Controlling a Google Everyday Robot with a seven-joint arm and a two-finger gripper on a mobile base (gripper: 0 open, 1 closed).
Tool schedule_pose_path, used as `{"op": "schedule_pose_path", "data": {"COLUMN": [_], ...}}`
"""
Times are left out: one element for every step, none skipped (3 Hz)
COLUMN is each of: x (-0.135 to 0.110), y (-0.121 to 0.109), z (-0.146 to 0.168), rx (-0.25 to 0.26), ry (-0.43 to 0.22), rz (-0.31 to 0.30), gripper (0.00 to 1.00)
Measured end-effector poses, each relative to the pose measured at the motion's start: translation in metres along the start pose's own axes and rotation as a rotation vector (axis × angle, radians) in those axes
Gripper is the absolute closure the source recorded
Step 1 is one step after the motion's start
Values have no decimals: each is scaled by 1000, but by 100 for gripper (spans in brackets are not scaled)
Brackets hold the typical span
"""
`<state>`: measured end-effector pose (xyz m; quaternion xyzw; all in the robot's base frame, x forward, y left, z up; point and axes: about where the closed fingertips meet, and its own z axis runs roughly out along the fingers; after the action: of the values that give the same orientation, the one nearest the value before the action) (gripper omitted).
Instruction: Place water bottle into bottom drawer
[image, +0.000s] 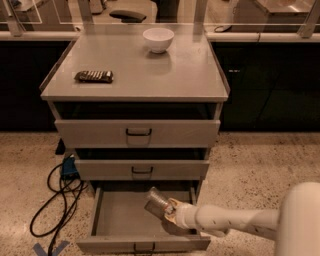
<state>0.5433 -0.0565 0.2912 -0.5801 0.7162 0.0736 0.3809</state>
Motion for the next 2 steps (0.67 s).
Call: {"op": "schedule_pose_path", "data": {"x": [-8,-12], "y": [-9,-24], "z": [46,48], "rx": [-112,-124], "ry": [-26,-38], "rz": [-79,-76], "gripper": [100,100]}}
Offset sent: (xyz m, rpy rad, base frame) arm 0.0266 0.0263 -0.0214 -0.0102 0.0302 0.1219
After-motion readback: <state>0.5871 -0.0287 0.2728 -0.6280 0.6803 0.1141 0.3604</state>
